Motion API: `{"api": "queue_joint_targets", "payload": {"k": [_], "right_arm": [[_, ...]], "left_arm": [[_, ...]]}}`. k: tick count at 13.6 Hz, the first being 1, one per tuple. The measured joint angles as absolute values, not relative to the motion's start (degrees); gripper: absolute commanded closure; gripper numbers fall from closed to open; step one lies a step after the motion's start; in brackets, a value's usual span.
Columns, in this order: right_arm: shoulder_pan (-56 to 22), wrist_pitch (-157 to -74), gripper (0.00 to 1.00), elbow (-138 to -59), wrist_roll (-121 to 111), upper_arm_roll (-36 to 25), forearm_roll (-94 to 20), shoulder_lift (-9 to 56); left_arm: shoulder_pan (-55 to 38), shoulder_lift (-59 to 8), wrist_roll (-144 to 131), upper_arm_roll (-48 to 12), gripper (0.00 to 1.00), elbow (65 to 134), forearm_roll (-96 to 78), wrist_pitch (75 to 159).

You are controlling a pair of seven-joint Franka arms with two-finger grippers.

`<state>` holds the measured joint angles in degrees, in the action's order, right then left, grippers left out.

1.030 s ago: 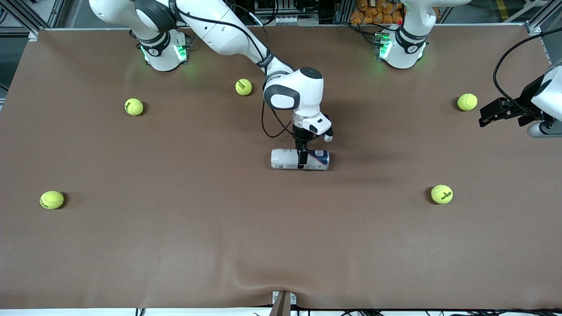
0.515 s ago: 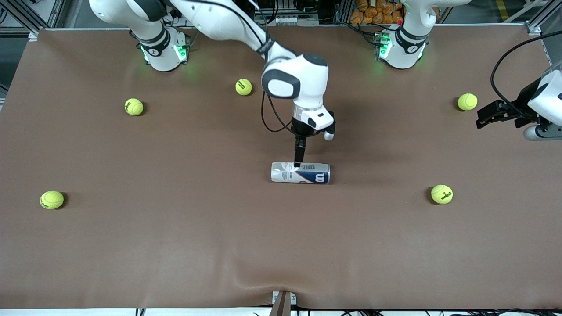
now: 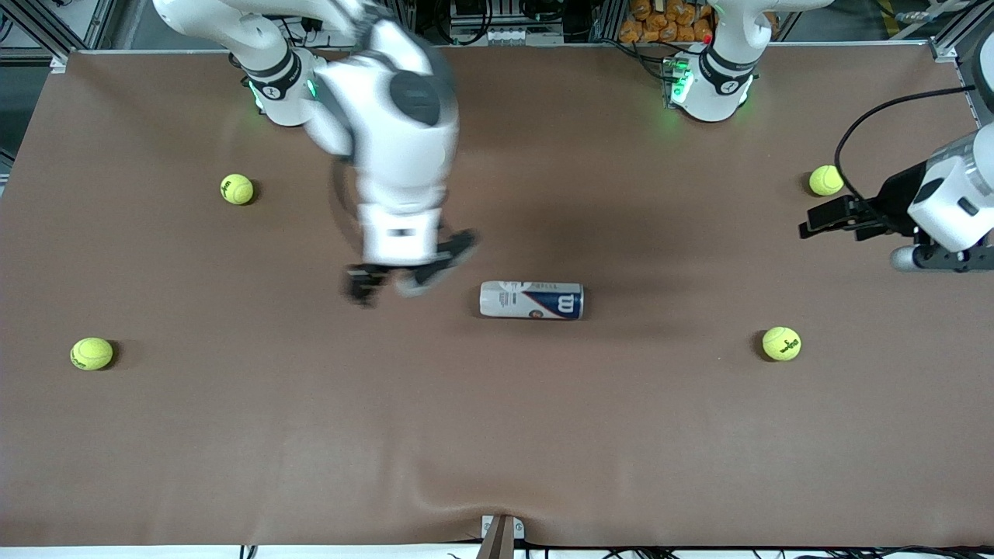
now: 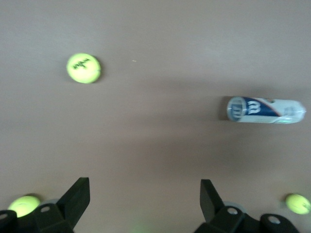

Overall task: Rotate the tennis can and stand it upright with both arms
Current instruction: 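Lay the can down sideways, open the right gripper and withdraw, then move the left gripper toward the can's end while the right gripper retracts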

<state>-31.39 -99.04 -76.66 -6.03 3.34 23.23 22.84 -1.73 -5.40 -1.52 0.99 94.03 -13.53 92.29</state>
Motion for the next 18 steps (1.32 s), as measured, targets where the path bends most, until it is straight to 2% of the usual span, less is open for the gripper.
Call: {"api": "queue_joint_targets", "payload": {"k": [2,5,13,18], "right_arm": [[-29.2,-92.2,0.0,-76.7,-3.7,1.4,22.9,18.9],[-27.9,-88.3,0.0,-77.0,1.6,-2.3,22.7,14.4],[-14.0,-83.0,0.0,-78.3,6.9,-3.1,13.2,5.8],[-5.9,-83.4,0.0,-83.2,7.2,-3.2,6.4,1.1]], "left_arm": [[-1.2,-6.6,-1.5,1.0,0.0,95.0,-17.1,92.3],[-0.6,-7.4,-1.5,1.0,0.0,96.8,-22.9,92.3],[1.3,-7.4,-1.3,1.0,0.0,106.7,-39.6,94.9],[1.3,-6.8,4.7,0.6,0.0,114.6,-48.3,99.9]]}}
